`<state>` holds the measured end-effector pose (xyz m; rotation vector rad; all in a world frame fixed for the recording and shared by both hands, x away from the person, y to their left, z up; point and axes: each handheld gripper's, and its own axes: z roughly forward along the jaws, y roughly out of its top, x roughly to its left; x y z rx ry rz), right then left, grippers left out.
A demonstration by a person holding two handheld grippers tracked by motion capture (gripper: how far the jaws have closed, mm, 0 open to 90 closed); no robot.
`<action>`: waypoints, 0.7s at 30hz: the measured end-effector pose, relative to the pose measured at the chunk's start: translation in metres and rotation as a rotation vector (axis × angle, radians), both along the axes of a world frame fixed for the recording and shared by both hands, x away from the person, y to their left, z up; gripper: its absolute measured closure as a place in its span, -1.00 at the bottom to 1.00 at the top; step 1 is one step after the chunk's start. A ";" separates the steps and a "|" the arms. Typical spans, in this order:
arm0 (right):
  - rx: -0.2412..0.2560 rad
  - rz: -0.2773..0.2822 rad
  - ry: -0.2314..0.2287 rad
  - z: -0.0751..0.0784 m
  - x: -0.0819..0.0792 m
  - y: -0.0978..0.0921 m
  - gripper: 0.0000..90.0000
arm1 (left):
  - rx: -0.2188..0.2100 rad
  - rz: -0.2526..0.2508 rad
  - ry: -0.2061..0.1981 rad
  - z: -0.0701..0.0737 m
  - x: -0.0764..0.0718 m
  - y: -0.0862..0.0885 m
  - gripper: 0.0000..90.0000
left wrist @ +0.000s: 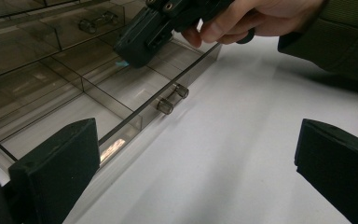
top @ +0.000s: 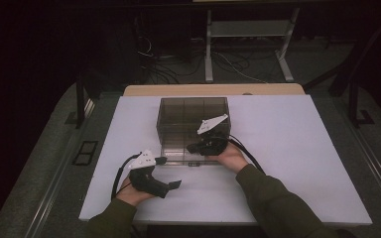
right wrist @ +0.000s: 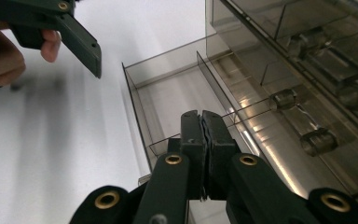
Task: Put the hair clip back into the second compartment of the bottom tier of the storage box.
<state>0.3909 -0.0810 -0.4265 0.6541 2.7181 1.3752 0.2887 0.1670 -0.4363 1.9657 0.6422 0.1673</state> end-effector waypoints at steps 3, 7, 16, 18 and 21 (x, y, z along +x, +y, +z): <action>-0.021 0.003 0.012 -0.002 0.002 0.004 0.94 | -0.004 0.004 -0.003 0.001 0.000 0.001 -1.00; -0.036 0.002 0.017 -0.003 0.003 0.006 0.94 | -0.005 0.005 -0.004 0.001 0.000 0.001 -1.00; -0.088 0.012 0.000 -0.006 0.007 0.007 0.93 | -0.004 0.002 -0.004 0.001 -0.001 0.001 -1.00; -0.087 0.007 0.004 -0.006 0.006 0.008 0.92 | -0.003 0.002 -0.004 0.001 -0.001 0.000 -1.00; -0.075 -0.005 0.028 -0.006 0.006 0.009 0.90 | -0.003 0.001 -0.003 0.001 -0.001 0.000 -1.00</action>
